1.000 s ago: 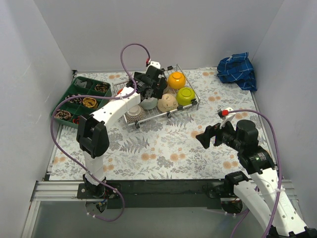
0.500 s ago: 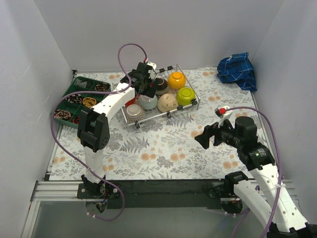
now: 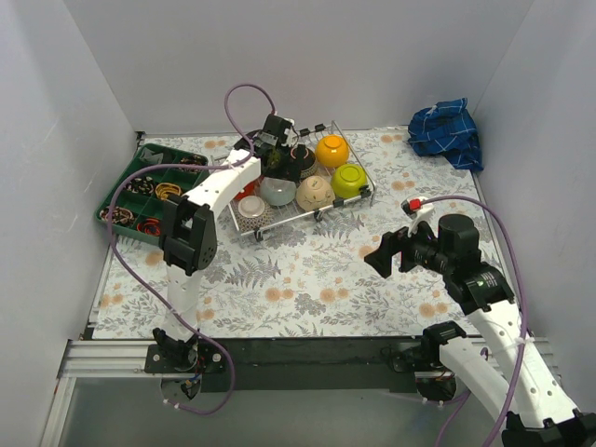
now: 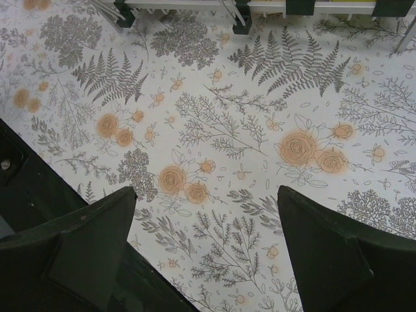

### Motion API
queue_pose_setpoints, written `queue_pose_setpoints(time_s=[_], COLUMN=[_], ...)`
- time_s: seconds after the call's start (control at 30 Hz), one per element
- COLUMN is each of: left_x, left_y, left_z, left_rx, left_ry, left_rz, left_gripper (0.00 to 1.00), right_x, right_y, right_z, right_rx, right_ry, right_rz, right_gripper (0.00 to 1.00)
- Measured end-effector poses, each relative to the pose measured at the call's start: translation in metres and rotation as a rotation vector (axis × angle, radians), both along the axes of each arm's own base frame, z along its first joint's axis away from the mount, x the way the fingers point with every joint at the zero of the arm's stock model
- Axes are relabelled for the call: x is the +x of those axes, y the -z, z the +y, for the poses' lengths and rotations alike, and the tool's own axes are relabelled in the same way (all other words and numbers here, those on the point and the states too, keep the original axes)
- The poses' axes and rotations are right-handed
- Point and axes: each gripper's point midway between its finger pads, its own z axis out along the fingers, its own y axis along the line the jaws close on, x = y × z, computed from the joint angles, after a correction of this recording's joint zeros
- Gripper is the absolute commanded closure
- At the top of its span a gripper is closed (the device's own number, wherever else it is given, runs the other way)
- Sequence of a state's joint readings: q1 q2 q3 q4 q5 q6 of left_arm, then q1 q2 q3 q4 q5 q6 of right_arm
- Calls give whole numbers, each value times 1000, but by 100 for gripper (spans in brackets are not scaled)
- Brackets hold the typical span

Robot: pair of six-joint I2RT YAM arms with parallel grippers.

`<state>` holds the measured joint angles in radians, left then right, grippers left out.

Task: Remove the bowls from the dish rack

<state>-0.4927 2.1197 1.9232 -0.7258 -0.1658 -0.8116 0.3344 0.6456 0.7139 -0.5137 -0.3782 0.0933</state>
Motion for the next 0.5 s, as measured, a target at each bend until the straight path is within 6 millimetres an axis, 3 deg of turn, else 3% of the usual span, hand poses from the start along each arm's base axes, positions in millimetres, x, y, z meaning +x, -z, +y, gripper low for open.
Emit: queue_pose_setpoints(time_s=[0.17,0.37,0.5], left_x=[-13,-46,-52], left_y=[-16,-37,-40], left_z=[-16,-30,-40], left_rx=[-195,-478,-628], left_ry=[-127,-301,-392], left_rz=[46,123,157], left_gripper=[2,2,2], right_x=[0,0,1], right_y=[5,2,2], right_z=[3,4,4], right_rx=[6,15,20], right_ry=[-3,-3,-2], right_rz=[36,38,44], right_gripper=[1,1,1])
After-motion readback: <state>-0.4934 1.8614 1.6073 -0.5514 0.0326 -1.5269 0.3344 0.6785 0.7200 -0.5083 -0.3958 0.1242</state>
